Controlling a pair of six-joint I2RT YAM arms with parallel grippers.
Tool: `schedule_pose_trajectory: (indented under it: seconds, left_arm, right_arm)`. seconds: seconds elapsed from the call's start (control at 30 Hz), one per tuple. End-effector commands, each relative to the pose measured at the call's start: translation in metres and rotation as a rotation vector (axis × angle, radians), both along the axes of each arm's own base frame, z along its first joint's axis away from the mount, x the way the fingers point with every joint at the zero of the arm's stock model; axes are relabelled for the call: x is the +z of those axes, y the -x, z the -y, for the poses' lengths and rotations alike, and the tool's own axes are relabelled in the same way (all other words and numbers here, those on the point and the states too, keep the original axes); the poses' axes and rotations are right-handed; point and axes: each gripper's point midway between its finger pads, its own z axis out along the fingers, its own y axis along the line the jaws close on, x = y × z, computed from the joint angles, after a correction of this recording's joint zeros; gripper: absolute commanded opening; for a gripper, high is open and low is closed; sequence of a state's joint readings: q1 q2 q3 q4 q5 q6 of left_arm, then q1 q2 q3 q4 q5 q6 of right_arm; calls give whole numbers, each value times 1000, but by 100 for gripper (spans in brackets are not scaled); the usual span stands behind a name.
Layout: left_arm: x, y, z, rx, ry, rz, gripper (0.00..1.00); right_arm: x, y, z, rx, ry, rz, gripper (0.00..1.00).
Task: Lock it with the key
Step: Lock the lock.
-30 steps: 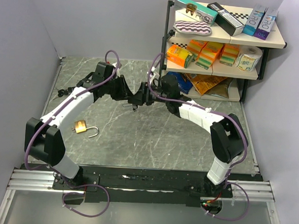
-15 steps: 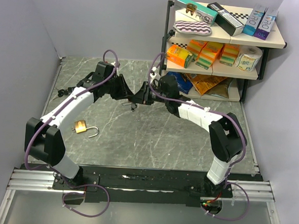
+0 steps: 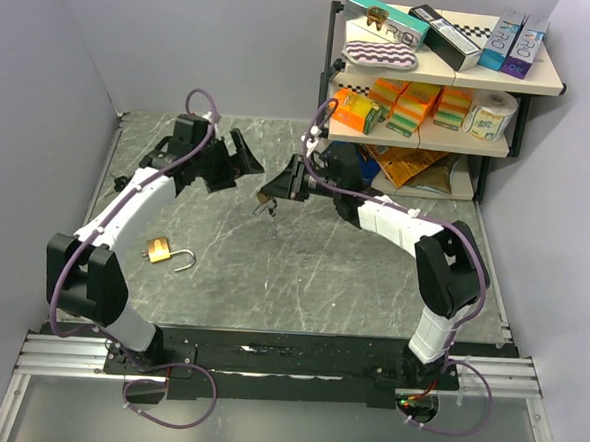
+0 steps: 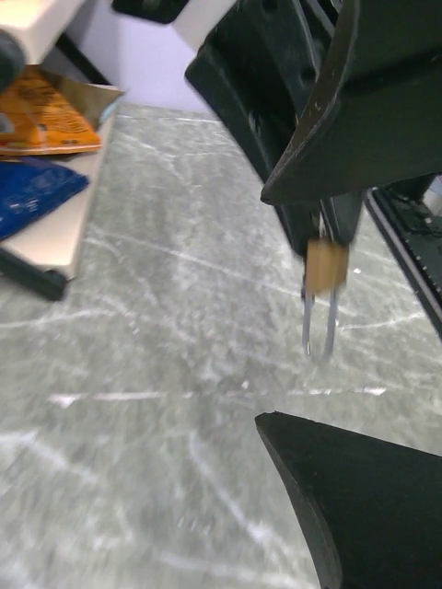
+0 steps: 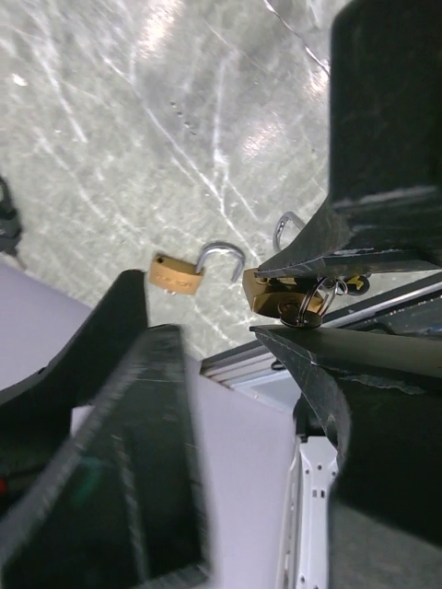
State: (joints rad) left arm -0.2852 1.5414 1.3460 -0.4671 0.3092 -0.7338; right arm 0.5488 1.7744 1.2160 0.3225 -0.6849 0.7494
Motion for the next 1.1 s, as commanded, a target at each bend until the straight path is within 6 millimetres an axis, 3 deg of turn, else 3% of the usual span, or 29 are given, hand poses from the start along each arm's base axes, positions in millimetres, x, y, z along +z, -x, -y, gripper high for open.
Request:
schedule_pose_trajectory:
  seconds: [0.0, 0.1, 0.2, 0.23, 0.27, 0.3, 0.37, 0.4, 0.5, 0.7, 0.87, 1.07]
  left_arm:
    - [35, -4, -20, -19, 26, 142, 97]
    - [41, 11, -23, -178, -15, 248, 96]
    - [55, 47, -16, -408, -37, 424, 96]
    - [37, 60, -15, -455, -41, 425, 96]
    - [39, 69, -11, -508, -36, 489, 96]
    - [25, 85, -13, -556, -55, 532, 96]
    - [25, 94, -9, -611, -80, 668, 96]
    - [14, 102, -10, -613, -100, 683, 96]
    - [7, 101, -2, -630, -162, 740, 99]
    - [18, 82, 16, -629, -193, 844, 90]
    - [18, 84, 36, -724, -219, 915, 81]
    - [12, 84, 46, -760, -257, 948, 69]
  right_arm:
    - [34, 0, 8, 46, -107, 83, 0]
    - [39, 7, 14, 74, -111, 92, 0]
    - [46, 9, 24, 78, -126, 88, 0]
    - [48, 7, 28, 70, -132, 91, 0]
    - [50, 8, 30, 71, -137, 89, 0]
    - [55, 10, 32, 76, -146, 84, 0]
    - [60, 11, 35, 74, -157, 81, 0]
    - [64, 14, 36, 80, -168, 71, 0]
    - [70, 20, 36, 87, -200, 42, 0]
    - [75, 33, 30, 119, -235, 19, 0]
    - [78, 40, 27, 136, -257, 1, 0]
    - [85, 45, 25, 155, -277, 5, 0]
